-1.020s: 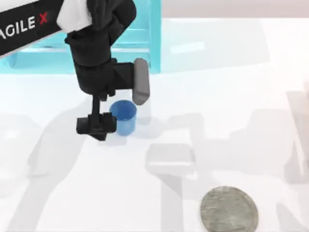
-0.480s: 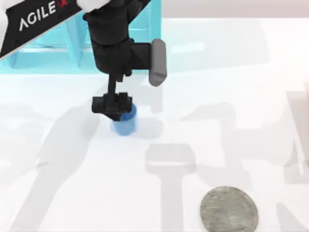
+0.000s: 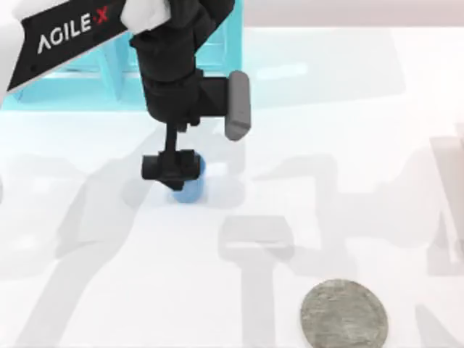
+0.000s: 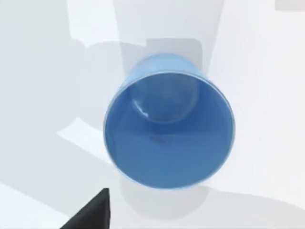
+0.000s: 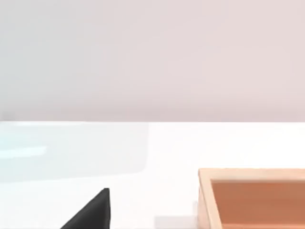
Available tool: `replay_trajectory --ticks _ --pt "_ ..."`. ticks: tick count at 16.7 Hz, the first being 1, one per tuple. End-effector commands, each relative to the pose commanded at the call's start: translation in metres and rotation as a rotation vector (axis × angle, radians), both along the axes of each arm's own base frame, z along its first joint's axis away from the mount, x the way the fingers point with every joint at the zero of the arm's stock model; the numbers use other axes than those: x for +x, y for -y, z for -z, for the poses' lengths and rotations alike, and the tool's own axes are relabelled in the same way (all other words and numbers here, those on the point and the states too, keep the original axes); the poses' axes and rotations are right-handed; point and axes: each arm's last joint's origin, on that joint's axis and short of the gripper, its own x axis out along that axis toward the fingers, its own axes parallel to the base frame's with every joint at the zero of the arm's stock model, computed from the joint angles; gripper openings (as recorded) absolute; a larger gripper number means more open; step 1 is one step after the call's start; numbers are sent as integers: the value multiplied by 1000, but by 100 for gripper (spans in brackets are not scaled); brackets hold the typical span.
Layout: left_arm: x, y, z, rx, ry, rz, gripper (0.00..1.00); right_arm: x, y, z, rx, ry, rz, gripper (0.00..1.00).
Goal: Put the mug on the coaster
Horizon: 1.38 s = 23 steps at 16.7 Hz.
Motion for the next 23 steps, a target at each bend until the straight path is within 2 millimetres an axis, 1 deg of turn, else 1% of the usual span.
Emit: replay_trajectory --ticks 5,7,8,12,23 --pt "1 1 59 -5 9 0 100 0 0 0 0 0 0 100" --pt "-1 0 75 -3 4 0 100 0 0 0 0 0 0 100" --pt "-2 0 79 -1 2 0 100 0 0 0 0 0 0 100" --pt "-2 0 79 -1 2 0 100 0 0 0 0 0 0 100" --pt "-2 0 79 -1 2 0 17 0 0 0 0 0 0 100"
